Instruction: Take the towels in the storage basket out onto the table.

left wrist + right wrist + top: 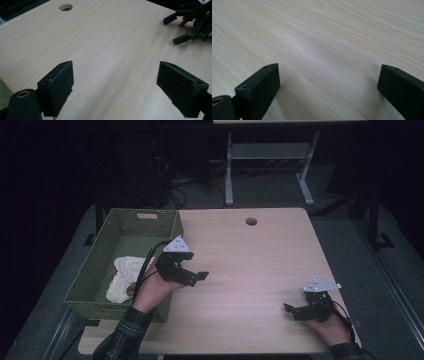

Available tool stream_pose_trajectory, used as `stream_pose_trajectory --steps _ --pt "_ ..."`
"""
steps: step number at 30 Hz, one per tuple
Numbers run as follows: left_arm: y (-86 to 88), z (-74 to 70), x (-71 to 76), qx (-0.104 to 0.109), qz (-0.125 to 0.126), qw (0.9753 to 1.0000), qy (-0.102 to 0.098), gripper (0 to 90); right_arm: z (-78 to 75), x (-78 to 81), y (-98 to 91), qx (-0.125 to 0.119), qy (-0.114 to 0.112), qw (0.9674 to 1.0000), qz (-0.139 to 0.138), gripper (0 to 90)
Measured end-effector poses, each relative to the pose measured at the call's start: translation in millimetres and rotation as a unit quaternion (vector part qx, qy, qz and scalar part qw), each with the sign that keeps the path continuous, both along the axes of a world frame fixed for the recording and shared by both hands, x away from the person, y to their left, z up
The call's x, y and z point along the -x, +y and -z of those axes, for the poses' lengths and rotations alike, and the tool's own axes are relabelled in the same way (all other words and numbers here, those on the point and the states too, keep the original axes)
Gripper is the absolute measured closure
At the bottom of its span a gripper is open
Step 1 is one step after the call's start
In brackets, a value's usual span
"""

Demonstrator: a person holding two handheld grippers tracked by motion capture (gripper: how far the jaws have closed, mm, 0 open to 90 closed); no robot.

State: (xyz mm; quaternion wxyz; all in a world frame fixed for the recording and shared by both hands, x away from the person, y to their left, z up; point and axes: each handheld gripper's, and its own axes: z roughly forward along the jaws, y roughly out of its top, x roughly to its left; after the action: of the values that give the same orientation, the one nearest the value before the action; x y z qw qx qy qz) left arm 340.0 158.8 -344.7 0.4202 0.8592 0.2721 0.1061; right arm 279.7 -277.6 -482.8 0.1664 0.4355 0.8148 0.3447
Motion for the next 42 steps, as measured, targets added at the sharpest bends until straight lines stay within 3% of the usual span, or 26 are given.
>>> stream_pose_trajectory --steps 15,22,33,42 --pt "39.5 -13.2 -10.1 -0.001 -0.023 0.9997 0.003 13.5 0.0 0.0 0.1 0.000 0.000 1.0000 0.000 3.8" --pt "65.0 -18.1 -13.2 -0.006 -0.051 0.9987 -0.002 13.9 0.0 0.0 0.1 0.000 0.000 1.0000 0.000 3.8" --pt "110.1 -22.6 -18.0 -0.014 -0.097 0.9951 -0.004 15.6 0.0 0.0 0.0 0.000 0.000 1.0000 0.000 3.8" --pt "140.3 -10.5 -23.5 -0.030 -0.129 0.9912 0.000 19.9 0.0 0.0 0.0 0.000 0.000 1.0000 0.000 3.8"
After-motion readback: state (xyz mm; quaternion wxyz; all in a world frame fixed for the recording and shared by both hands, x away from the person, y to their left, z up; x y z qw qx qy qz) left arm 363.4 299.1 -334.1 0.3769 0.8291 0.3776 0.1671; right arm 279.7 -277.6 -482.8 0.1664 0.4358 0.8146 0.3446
